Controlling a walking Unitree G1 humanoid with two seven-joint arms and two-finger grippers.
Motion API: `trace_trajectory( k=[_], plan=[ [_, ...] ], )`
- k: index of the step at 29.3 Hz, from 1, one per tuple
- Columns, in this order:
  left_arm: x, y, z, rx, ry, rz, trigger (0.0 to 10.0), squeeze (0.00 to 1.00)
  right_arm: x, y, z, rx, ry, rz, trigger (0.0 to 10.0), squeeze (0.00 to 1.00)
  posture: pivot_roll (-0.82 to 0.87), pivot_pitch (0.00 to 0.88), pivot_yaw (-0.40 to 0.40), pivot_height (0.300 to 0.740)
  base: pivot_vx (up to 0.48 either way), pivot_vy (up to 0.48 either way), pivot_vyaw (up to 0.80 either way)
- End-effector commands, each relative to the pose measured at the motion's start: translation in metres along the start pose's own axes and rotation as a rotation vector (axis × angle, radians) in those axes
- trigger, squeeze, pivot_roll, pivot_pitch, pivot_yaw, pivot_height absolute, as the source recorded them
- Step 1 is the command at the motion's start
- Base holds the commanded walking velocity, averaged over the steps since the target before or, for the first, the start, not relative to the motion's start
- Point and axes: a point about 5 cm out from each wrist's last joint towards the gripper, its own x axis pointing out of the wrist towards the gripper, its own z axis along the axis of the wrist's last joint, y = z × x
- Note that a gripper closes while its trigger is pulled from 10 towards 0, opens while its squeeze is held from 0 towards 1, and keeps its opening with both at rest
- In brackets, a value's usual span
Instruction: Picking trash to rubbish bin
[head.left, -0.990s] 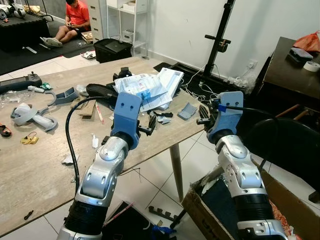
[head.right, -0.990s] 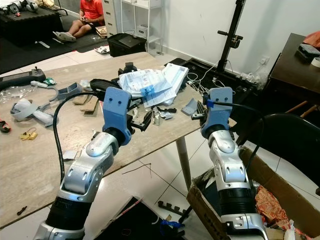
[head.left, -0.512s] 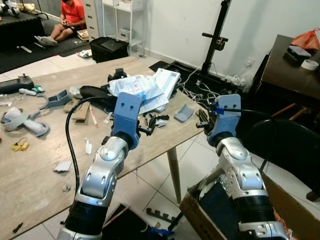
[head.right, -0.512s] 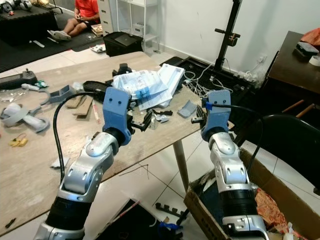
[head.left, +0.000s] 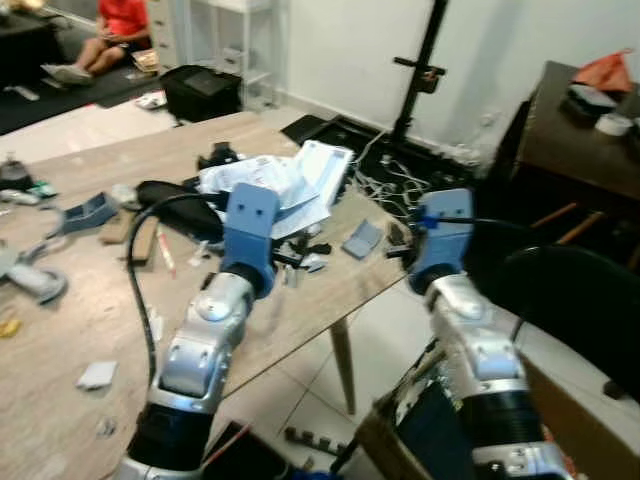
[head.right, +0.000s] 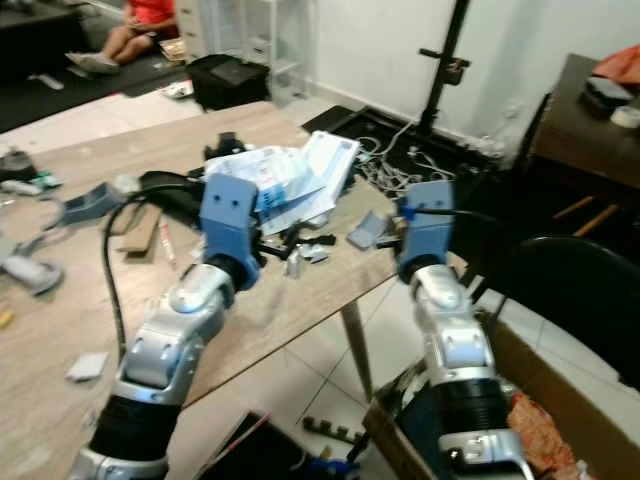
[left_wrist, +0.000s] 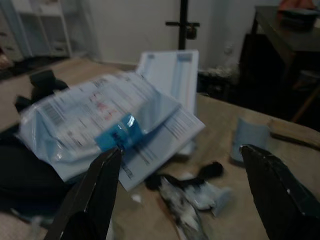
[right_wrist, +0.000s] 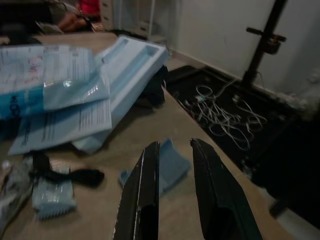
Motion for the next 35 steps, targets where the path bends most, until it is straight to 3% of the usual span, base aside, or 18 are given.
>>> trace_trajectory(
  k=[1, 15, 21, 27, 33, 34, 35],
  plan=[
    [-0.001, -0.004, -0.002, -0.004, 0.011, -0.018, 10.0, 0.00, -0.002, -0.004, -0.003, -0.009, 0.021, -0.015, 10.0, 0.00, 0.01, 0.047, -0.046, 0.740, 0.334, 0.000, 0.00],
    [-0.001, -0.003, -0.003, 0.033, 0.009, -0.007, 10.0, 0.00, -0.002, -0.004, -0.007, -0.005, 0.033, -0.017, 10.0, 0.00, 0.01, 0.047, -0.046, 0.740, 0.040, 0.000, 0.00],
    [-0.001, -0.004, -0.003, 0.035, 0.011, -0.014, 10.0, 0.00, -0.004, -0.011, -0.011, 0.006, 0.059, -0.054, 10.0, 0.00, 0.01, 0.054, -0.040, 0.740, 0.000, 0.000, 0.00],
    [-0.001, -0.008, -0.006, 0.040, 0.032, -0.051, 10.0, 0.00, 0.002, -0.039, -0.020, 0.008, 0.131, -0.138, 10.0, 0.00, 0.01, 0.070, -0.017, 0.740, 0.000, 0.000, 0.00],
    [0.000, -0.010, -0.007, 0.054, 0.039, -0.087, 10.0, 0.00, 0.011, -0.054, -0.019, 0.016, 0.142, -0.136, 10.0, 0.00, 0.01, 0.081, 0.000, 0.740, 0.000, 0.000, 0.00],
    [0.001, -0.011, -0.007, 0.058, 0.039, -0.093, 10.0, 0.00, 0.013, -0.058, -0.019, 0.021, 0.144, -0.133, 10.0, 0.60, 0.01, 0.088, 0.003, 0.740, 0.000, 0.000, 0.00],
    [0.001, -0.011, -0.006, 0.060, 0.038, -0.096, 10.0, 0.00, 0.014, -0.059, -0.019, 0.021, 0.149, -0.120, 10.0, 1.00, 0.01, 0.093, 0.004, 0.740, 0.000, 0.000, 0.00]
  ],
)
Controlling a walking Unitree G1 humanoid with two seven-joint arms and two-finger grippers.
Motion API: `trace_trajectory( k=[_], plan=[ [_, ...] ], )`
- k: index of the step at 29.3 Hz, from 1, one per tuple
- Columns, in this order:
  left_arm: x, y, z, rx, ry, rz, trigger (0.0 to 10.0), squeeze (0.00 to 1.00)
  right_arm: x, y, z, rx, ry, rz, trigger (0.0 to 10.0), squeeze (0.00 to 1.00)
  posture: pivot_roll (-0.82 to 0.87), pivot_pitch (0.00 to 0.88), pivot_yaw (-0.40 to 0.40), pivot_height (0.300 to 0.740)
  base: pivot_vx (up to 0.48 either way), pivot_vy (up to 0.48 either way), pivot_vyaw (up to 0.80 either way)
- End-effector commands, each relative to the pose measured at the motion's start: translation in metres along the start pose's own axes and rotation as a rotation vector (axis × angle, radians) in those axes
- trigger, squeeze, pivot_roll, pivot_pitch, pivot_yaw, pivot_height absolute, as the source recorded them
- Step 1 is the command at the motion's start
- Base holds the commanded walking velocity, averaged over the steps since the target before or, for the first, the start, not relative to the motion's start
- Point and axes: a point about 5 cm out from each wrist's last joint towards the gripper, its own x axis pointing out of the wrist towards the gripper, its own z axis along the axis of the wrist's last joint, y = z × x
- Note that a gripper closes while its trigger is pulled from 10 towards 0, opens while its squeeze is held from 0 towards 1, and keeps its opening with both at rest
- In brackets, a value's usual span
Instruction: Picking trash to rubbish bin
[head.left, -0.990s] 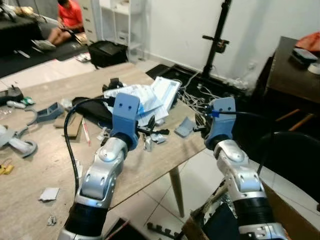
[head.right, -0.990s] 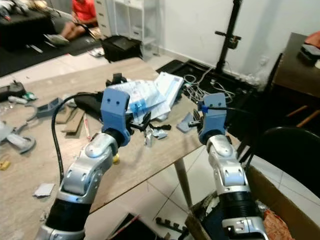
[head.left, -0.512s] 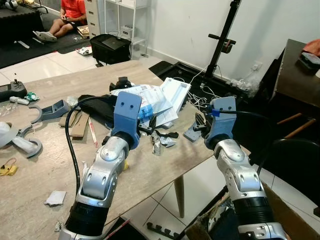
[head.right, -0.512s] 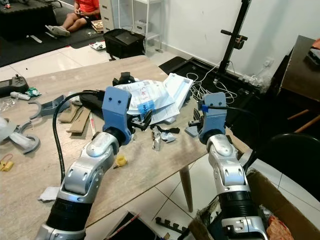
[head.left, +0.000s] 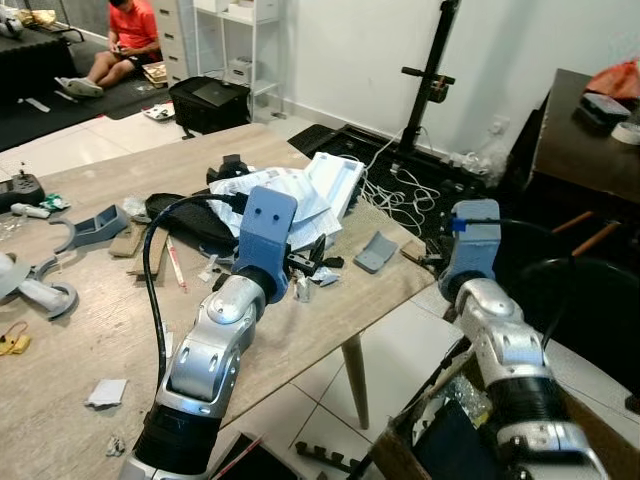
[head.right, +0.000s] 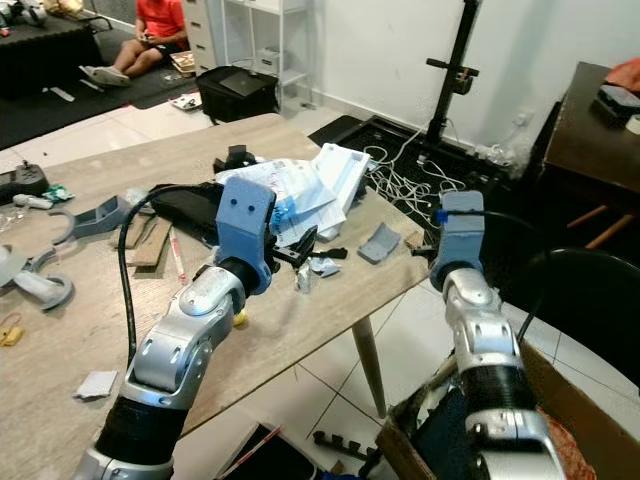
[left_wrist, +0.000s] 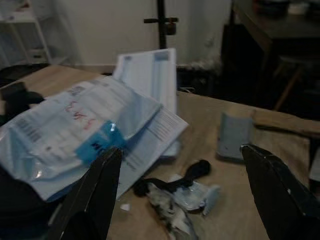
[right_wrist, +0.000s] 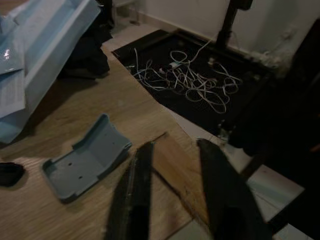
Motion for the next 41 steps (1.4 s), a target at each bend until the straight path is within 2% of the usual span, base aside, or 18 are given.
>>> trace_trajectory(
  k=[1, 3, 8, 9, 10, 20, 26, 29, 34, 35, 36, 37, 41],
  plan=[
    [0.001, 0.003, -0.003, 0.020, 0.027, -0.006, 10.0, 0.00, 0.002, -0.003, -0.004, 0.023, 0.013, 0.024, 10.0, 1.00, 0.02, 0.098, 0.004, 0.740, 0.000, 0.000, 0.00],
    [0.001, 0.003, -0.003, 0.021, 0.026, -0.007, 10.0, 0.00, 0.003, -0.003, -0.004, 0.024, 0.016, 0.033, 10.0, 1.00, 0.02, 0.098, 0.004, 0.740, 0.000, 0.000, 0.00],
    [0.002, 0.011, 0.002, 0.022, 0.008, 0.033, 10.0, 0.00, 0.011, 0.000, -0.005, 0.017, 0.021, 0.088, 10.0, 1.00, 0.04, 0.160, 0.003, 0.740, 0.000, 0.000, 0.00],
    [0.002, 0.013, 0.003, 0.016, 0.003, 0.039, 10.0, 0.00, 0.012, 0.000, -0.004, 0.018, 0.014, 0.086, 10.0, 0.53, 0.04, 0.160, 0.003, 0.740, 0.000, 0.000, 0.00],
    [0.002, 0.014, 0.005, 0.007, -0.008, 0.043, 10.0, 0.00, 0.014, 0.001, -0.002, 0.022, 0.004, 0.095, 10.0, 0.00, 0.04, 0.176, -0.001, 0.740, 0.000, 0.000, 0.00],
    [-0.011, 0.015, 0.011, -0.059, -0.070, 0.090, 10.0, 0.00, 0.024, 0.003, 0.012, 0.005, -0.049, 0.156, 10.0, 0.00, 0.05, 0.214, -0.053, 0.740, 0.000, 0.000, 0.00],
    [-0.014, 0.017, 0.013, -0.073, -0.091, 0.123, 10.0, 0.00, 0.026, 0.007, 0.010, 0.016, -0.040, 0.187, 10.0, 0.00, 0.05, 0.224, -0.072, 0.740, 0.000, 0.000, 0.00],
    [-0.017, 0.016, 0.016, -0.085, -0.111, 0.120, 10.0, 0.00, 0.027, 0.010, 0.006, 0.051, -0.026, 0.198, 10.0, 0.00, 0.06, 0.232, -0.087, 0.740, 0.000, 0.000, 0.00],
    [-0.019, 0.007, 0.020, -0.086, -0.121, 0.033, 10.0, 0.00, 0.028, 0.014, 0.000, 0.061, 0.004, 0.196, 10.0, 0.00, 0.06, 0.236, -0.093, 0.740, 0.000, 0.000, 0.00],
    [-0.020, 0.002, 0.021, -0.088, -0.125, -0.011, 10.0, 0.00, 0.028, 0.014, -0.001, 0.063, 0.006, 0.198, 10.0, 0.00, 0.07, 0.242, -0.099, 0.740, 0.000, 0.000, 0.00],
    [-0.022, -0.011, 0.023, -0.095, -0.135, -0.127, 10.0, 0.00, 0.028, 0.015, -0.002, 0.090, 0.004, 0.203, 10.0, 0.00, 0.07, 0.242, -0.099, 0.740, 0.000, 0.000, 0.00],
    [-0.022, -0.016, 0.024, -0.095, -0.134, -0.171, 10.0, 0.00, 0.028, 0.015, -0.002, 0.103, 0.001, 0.208, 10.0, 0.00, 0.07, 0.247, -0.101, 0.740, 0.000, 0.000, 0.00],
    [-0.021, -0.025, 0.024, -0.095, -0.128, -0.227, 10.0, 0.00, 0.028, 0.016, -0.001, 0.126, -0.012, 0.221, 10.0, 0.00, 0.07, 0.247, -0.101, 0.740, 0.000, 0.000, 0.00]
  ],
)
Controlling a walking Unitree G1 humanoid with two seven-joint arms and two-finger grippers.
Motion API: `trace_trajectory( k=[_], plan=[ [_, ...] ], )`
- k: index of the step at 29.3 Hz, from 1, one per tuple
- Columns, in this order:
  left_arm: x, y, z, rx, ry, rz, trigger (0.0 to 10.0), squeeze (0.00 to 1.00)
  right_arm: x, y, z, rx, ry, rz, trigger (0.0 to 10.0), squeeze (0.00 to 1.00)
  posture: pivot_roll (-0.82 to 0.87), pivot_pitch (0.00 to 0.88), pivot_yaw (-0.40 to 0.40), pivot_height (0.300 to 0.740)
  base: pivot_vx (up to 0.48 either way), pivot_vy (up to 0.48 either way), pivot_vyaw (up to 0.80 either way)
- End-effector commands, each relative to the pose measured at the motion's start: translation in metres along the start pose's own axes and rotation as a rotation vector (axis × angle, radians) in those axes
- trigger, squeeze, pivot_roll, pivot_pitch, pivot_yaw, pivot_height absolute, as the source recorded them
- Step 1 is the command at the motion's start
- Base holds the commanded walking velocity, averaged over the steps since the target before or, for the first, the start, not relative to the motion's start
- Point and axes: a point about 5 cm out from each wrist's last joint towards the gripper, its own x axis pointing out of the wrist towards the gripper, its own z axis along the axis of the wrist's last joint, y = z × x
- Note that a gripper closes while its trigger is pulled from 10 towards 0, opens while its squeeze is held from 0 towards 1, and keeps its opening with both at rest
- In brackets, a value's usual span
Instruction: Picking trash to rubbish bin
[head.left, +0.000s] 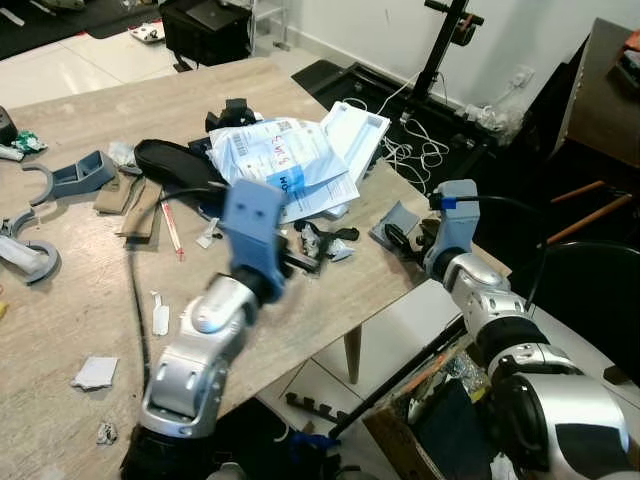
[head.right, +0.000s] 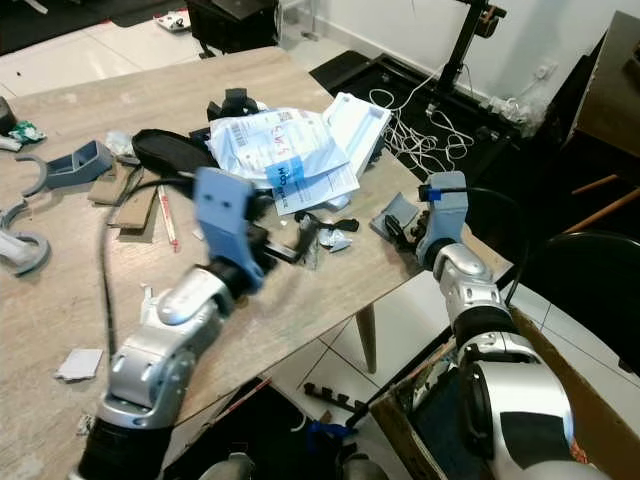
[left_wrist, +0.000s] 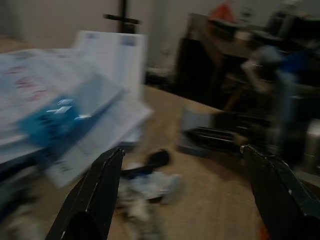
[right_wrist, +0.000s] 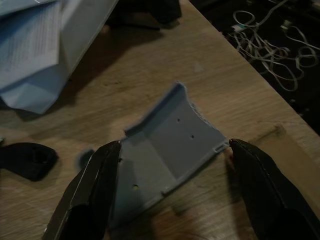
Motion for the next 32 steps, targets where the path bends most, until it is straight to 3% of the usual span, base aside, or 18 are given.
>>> trace_trajectory(
  k=[1, 14, 16, 17, 18, 19, 20, 21, 22, 32],
  plan=[
    [0.000, -0.007, -0.002, -0.008, 0.009, -0.046, 10.0, 0.00, -0.002, -0.003, -0.003, 0.039, -0.010, -0.002, 10.0, 0.00, 0.07, 0.247, -0.101, 0.740, 0.000, 0.000, 0.00],
    [0.003, -0.008, -0.006, 0.020, 0.033, -0.059, 10.0, 0.00, -0.001, 0.002, -0.002, 0.061, -0.039, 0.056, 10.0, 0.00, 0.06, 0.250, -0.085, 0.740, 0.000, 0.000, 0.00],
    [0.004, -0.006, -0.007, 0.025, 0.036, -0.045, 10.0, 0.00, -0.001, 0.003, -0.001, 0.068, -0.051, 0.072, 5.1, 0.00, 0.06, 0.249, -0.086, 0.740, 0.000, 0.000, 0.00],
    [0.004, -0.006, -0.007, 0.025, 0.036, -0.045, 10.0, 0.00, -0.001, 0.003, -0.001, 0.068, -0.051, 0.072, 5.1, 0.00, 0.06, 0.249, -0.086, 0.740, 0.000, 0.000, 0.00],
    [0.003, -0.005, -0.007, 0.027, 0.038, -0.036, 10.0, 0.00, -0.001, 0.004, -0.001, 0.071, -0.058, 0.080, 3.8, 0.00, 0.06, 0.249, -0.086, 0.740, 0.000, 0.000, 0.00],
    [0.003, -0.005, -0.007, 0.027, 0.038, -0.036, 10.0, 0.00, -0.001, 0.004, -0.001, 0.071, -0.058, 0.080, 3.8, 0.00, 0.06, 0.249, -0.086, 0.740, 0.000, 0.000, 0.00],
    [0.003, -0.004, -0.008, 0.028, 0.040, -0.030, 10.0, 0.00, 0.000, 0.005, 0.000, 0.074, -0.062, 0.084, 2.5, 0.00, 0.06, 0.246, -0.087, 0.740, 0.000, 0.000, 0.00],
    [0.003, -0.004, -0.008, 0.028, 0.040, -0.030, 10.0, 0.00, 0.000, 0.005, 0.000, 0.074, -0.062, 0.084, 2.5, 0.00, 0.06, 0.246, -0.087, 0.740, 0.000, 0.000, 0.00],
    [0.003, -0.004, -0.008, 0.029, 0.041, -0.026, 10.0, 0.00, 0.000, 0.005, 0.000, 0.078, -0.066, 0.088, 0.0, 0.00, 0.06, 0.246, -0.087, 0.740, 0.000, 0.000, 0.00],
    [0.004, 0.000, -0.009, 0.031, 0.037, 0.006, 10.0, 0.00, 0.002, 0.010, 0.005, 0.114, -0.102, 0.104, 0.0, 0.00, 0.06, 0.232, -0.087, 0.740, 0.000, 0.000, 0.00]
  ],
)
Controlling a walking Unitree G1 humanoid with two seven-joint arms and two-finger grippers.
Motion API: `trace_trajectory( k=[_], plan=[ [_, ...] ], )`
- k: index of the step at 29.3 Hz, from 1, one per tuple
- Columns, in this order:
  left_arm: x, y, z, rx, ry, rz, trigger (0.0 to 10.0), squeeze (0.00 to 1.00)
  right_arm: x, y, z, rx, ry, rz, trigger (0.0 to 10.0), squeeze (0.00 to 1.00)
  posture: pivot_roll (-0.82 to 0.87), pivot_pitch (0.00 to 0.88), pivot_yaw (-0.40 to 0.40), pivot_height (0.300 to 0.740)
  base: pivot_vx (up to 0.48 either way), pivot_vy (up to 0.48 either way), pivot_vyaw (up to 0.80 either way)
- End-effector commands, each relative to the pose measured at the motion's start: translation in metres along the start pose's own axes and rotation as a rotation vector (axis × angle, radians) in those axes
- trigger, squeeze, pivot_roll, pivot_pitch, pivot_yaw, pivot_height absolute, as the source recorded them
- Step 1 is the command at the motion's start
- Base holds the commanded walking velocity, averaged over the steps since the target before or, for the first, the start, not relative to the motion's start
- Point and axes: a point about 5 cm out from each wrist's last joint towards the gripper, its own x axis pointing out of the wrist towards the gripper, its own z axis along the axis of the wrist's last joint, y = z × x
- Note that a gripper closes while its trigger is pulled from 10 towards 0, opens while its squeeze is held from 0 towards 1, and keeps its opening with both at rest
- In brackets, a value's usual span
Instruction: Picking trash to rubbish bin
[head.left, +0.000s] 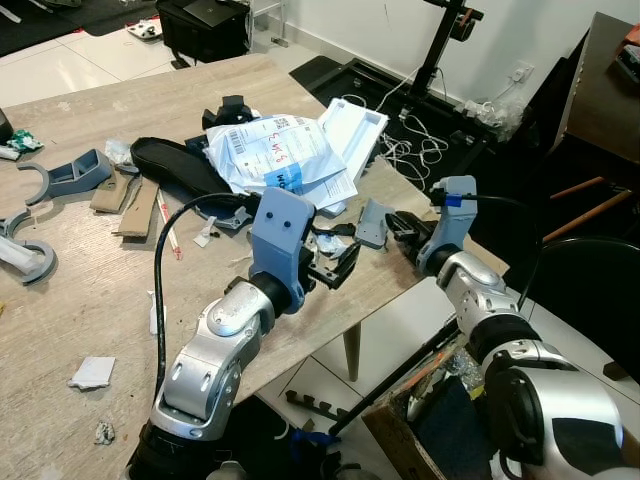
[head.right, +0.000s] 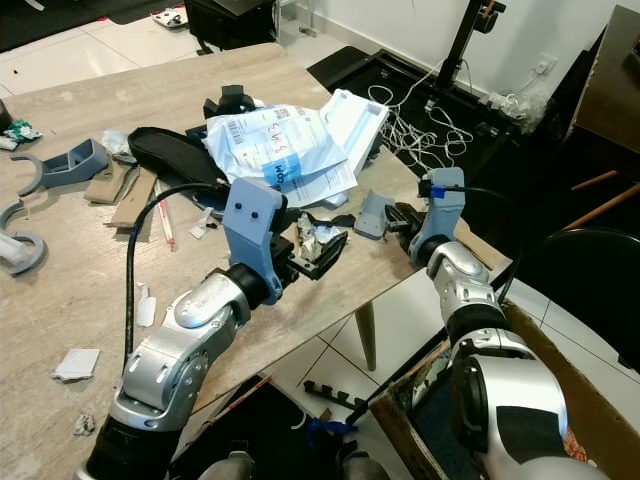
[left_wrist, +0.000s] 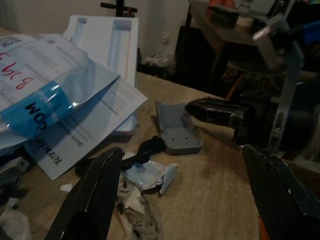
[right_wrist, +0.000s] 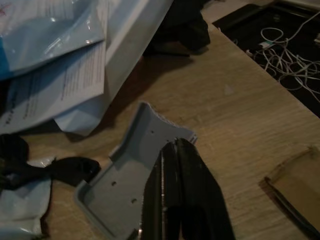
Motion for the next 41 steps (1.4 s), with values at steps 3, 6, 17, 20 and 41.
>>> trace_trajectory(
  k=[3, 6, 17, 20, 41],
  plan=[
    [0.003, 0.001, 0.000, 0.011, -0.007, 0.012, 10.0, 0.00, 0.000, -0.001, -0.001, 0.053, -0.028, -0.012, 0.0, 0.00, 0.06, 0.220, -0.082, 0.740, 0.000, 0.000, 0.00],
    [0.003, 0.001, 0.000, 0.010, -0.008, 0.013, 10.0, 0.00, -0.001, -0.001, 0.000, 0.059, -0.032, -0.014, 0.0, 0.00, 0.06, 0.220, -0.082, 0.740, 0.000, 0.000, 0.00],
    [0.002, 0.016, 0.001, 0.000, -0.026, 0.114, 10.0, 0.00, 0.010, 0.004, 0.072, 0.094, -0.327, 0.023, 0.0, 0.00, 0.04, 0.152, -0.058, 0.740, 0.000, 0.000, 0.00],
    [0.001, 0.023, -0.003, 0.001, -0.006, 0.163, 10.0, 0.00, 0.006, -0.001, 0.083, 0.041, -0.342, -0.091, 0.0, 0.00, 0.03, 0.136, -0.054, 0.740, 0.000, 0.000, 0.00],
    [0.001, 0.032, -0.007, 0.049, -0.001, 0.244, 10.0, 0.00, -0.027, 0.032, 0.035, -0.003, -0.296, -0.158, 10.0, 1.00, 0.03, 0.079, -0.038, 0.740, 0.000, 0.000, 0.00]
  ],
)
